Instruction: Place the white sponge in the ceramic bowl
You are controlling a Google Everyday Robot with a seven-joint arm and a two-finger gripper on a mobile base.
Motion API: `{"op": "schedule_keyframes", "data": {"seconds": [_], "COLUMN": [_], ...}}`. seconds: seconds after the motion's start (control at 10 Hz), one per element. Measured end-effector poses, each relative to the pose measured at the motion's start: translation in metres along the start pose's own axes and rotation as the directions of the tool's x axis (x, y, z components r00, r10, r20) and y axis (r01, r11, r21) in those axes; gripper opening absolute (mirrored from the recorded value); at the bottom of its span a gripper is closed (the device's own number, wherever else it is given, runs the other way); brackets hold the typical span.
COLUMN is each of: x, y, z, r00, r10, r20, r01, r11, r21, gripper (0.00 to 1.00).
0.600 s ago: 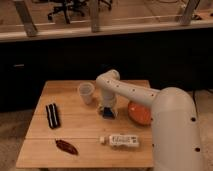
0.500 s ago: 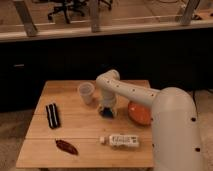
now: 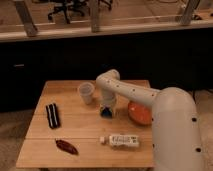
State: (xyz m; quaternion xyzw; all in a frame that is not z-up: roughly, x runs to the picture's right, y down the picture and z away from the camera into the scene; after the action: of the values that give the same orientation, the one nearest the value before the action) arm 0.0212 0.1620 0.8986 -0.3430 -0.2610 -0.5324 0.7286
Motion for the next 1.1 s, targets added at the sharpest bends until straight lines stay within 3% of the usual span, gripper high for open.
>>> {"op": "schedule_keyframes", "data": {"seconds": [1.1], "x": [-0.023], "y": [-0.004], "z": [-0.030], "r00": [0.999], "r10": [-0.048], "r20": [-0.012], "r01": [0.048], "r11": [0.997], "r21": [0.065], "gripper": [0.00]}}
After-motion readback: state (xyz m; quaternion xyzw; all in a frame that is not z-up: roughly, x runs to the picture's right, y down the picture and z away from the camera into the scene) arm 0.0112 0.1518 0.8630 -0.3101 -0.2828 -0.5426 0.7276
